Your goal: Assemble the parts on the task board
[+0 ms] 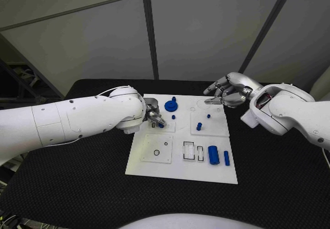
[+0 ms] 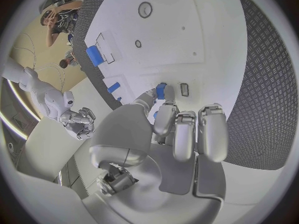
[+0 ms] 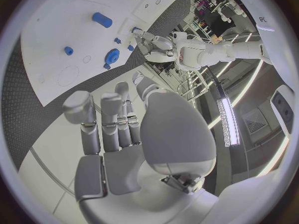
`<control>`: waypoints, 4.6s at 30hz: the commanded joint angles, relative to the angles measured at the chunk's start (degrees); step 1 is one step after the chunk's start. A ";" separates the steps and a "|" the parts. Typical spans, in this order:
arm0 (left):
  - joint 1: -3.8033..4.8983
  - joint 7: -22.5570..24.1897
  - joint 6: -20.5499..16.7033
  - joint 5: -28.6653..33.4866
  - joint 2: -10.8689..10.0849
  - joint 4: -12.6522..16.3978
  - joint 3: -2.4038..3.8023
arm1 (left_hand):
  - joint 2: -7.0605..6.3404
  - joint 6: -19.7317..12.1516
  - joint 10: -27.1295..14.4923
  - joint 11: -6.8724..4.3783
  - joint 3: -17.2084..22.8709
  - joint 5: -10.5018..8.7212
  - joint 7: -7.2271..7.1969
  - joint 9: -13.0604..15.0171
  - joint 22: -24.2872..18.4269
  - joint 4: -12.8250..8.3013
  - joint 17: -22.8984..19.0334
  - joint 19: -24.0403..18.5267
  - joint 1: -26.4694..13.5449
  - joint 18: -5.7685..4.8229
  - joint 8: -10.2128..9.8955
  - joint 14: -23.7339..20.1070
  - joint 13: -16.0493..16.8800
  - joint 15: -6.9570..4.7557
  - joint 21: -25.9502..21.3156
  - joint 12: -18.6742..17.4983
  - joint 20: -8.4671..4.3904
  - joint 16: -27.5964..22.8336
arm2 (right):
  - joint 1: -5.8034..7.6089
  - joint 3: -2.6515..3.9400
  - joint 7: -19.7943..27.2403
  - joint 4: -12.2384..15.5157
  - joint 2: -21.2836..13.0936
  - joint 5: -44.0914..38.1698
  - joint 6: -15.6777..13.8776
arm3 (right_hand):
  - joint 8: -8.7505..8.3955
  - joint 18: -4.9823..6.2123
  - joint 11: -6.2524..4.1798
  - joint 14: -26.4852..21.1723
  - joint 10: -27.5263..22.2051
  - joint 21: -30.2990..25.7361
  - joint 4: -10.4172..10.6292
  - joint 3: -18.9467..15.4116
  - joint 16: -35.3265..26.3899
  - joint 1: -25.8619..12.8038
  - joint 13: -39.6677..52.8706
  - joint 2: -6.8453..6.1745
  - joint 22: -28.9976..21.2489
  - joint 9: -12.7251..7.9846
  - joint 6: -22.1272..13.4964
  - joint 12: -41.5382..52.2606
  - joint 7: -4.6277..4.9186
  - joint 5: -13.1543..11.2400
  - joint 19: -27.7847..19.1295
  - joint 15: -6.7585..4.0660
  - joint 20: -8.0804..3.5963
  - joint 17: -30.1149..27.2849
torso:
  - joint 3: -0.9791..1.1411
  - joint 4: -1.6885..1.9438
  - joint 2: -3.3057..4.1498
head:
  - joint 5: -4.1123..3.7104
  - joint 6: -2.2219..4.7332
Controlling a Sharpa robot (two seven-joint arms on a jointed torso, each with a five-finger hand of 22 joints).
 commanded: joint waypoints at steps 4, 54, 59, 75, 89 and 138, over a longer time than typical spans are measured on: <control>-0.02 -1.16 3.23 -0.18 0.84 -0.77 -0.03 | 0.72 0.33 0.25 -0.01 9.91 0.36 -0.02 0.03 4.95 -9.57 15.09 0.19 0.02 -4.63 0.17 5.84 4.65 -0.34 0.13 -0.79 0.03 0.35 | 0.12 0.05 0.15 0.12 0.08 -0.12 0.39 | -0.14 0.40 0.04 0.38 -0.42 -0.39 0.16 0.25 -0.19 -0.22 -0.06 -0.13 -0.05 0.10 -0.41 -0.30 0.10 0.10 0.19 0.13 0.04 -0.05 | 0.00 -0.04 0.03 | -0.13 -0.39; -0.26 0.34 -0.07 0.92 0.35 -2.08 1.68 | -10.30 2.85 0.69 -0.88 -2.02 -16.69 -1.22 3.51 5.72 14.79 15.09 0.62 -4.33 -4.72 0.16 5.84 5.39 -1.14 -0.01 -0.30 -0.74 0.35 | 0.11 0.04 -0.38 0.08 -0.08 -0.47 0.72 | -0.16 0.54 0.10 0.26 -0.93 -1.27 0.44 0.17 -1.14 -0.57 -0.93 -0.40 -0.84 0.10 -0.68 -1.18 0.14 0.03 -0.05 0.18 0.07 -0.63 | -0.05 0.01 0.01 | -0.26 -0.09; -0.33 0.91 0.60 1.46 0.06 -1.93 4.18 | -11.77 2.83 0.60 -0.87 -3.39 -16.71 -1.20 3.88 5.65 17.18 15.09 0.55 -3.48 -4.70 0.08 5.84 5.32 -1.16 -0.12 -0.55 -0.78 0.35 | 0.11 0.04 -0.46 -0.08 -0.06 -0.49 0.68 | -0.16 0.55 0.10 0.24 -0.96 -1.32 0.45 0.18 -1.24 -0.57 -0.98 -0.41 -0.90 0.10 -0.68 -1.24 0.14 0.04 -0.08 0.18 0.07 -0.73 | -0.01 0.04 -0.05 | -0.22 -0.03; 1.27 1.01 8.18 3.36 1.91 -11.14 8.98 | -9.85 0.60 -0.24 0.41 -4.40 -16.44 0.41 -2.30 3.67 17.49 15.03 -0.84 0.73 -4.20 -5.32 5.82 4.57 -0.20 -1.71 -2.55 0.03 0.29 | 0.11 0.04 -0.55 -0.43 0.02 -0.50 0.84 | -0.16 0.54 0.10 0.25 -0.97 -1.33 0.47 0.18 -1.25 -0.58 -0.97 -0.41 -0.89 0.11 -0.70 -1.22 0.14 0.09 -0.06 0.18 0.07 -0.69 | 0.02 -0.05 0.05 | -0.09 0.56; 2.14 1.99 13.39 1.47 7.88 -24.38 8.37 | -8.78 1.20 -0.38 0.70 -4.67 -16.46 0.72 -5.33 3.17 17.55 15.03 -1.19 1.38 -4.04 -6.60 5.82 4.58 0.07 -2.20 -2.67 0.37 0.28 | 0.11 0.04 -0.68 -0.23 0.16 -0.50 0.94 | -0.16 0.54 0.10 0.25 -0.97 -1.33 0.47 0.18 -1.25 -0.58 -0.97 -0.41 -0.89 0.11 -0.70 -1.22 0.14 0.09 -0.06 0.18 0.07 -0.69 | -0.05 -0.06 0.10 | 0.08 0.60; 1.13 3.02 19.45 -0.36 11.86 -30.19 6.27 | -8.11 1.56 -0.48 0.77 -5.49 -16.62 0.75 -6.92 2.91 17.54 14.99 -1.42 0.37 -3.96 -6.77 5.80 4.70 0.17 -2.50 -2.58 0.50 0.24 | 0.11 0.04 -0.59 -0.18 0.60 -0.51 1.07 | -0.13 0.54 0.09 0.28 -0.96 -1.41 0.54 0.24 -1.30 -0.60 -1.00 -0.37 -0.91 0.12 -0.72 -1.18 0.14 0.24 -0.02 0.18 0.08 -0.60 | 0.00 0.04 -0.02 | -0.08 0.11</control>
